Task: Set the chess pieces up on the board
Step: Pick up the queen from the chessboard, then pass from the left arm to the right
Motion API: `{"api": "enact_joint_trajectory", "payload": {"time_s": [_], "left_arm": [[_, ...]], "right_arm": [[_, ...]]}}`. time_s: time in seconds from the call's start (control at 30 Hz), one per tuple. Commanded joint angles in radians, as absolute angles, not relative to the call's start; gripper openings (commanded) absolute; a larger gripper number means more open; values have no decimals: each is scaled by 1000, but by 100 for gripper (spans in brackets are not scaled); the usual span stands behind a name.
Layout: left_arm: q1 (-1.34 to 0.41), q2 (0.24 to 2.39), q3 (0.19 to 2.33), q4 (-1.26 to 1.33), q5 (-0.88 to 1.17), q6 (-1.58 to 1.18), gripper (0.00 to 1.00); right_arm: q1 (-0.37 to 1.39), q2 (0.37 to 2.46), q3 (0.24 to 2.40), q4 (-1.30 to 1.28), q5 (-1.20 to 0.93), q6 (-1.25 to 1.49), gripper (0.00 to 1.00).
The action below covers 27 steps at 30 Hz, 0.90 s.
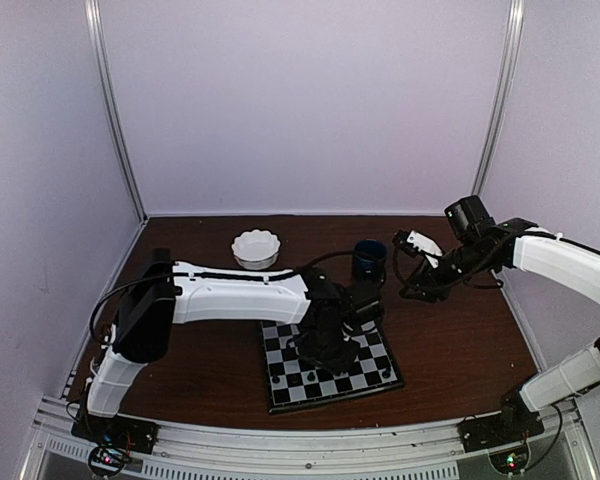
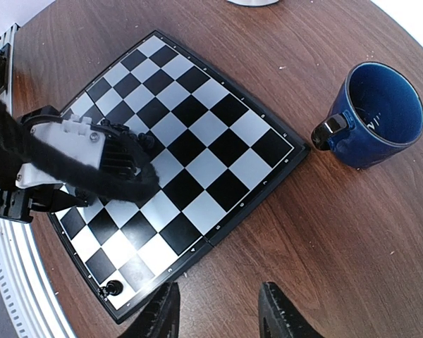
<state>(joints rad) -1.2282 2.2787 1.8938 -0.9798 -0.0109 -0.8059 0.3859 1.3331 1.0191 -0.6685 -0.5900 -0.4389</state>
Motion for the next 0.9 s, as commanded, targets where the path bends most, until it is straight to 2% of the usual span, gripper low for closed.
{"api": "enact_joint_trajectory", "payload": {"time_s": [0.0,0.17,0.27,0.47,0.67,0.87], "left_arm": [[-1220,2303,1912,-993,0,-791,28],[-1220,2254,1891,-996,15,-755,22],[-1220,2187,1869,-984,-56,-673,20],[-1218,1948,1635,-691,-54,-522,16],[-1219,1753,1393,-338,-46,-417,17],[-1219,1662,1269,-150,-2,-366,17]], "right_arm": [[382,1316,1020,-663,-608,-443,40],[382,1307,1022,-670,-609,-442,40],[379,1283,1031,-680,-614,-436,40],[334,1280,1111,-697,-715,-326,39],[341,1377,1241,-799,-975,-276,47],[452,1455,1329,-913,-1120,-277,59]]}}
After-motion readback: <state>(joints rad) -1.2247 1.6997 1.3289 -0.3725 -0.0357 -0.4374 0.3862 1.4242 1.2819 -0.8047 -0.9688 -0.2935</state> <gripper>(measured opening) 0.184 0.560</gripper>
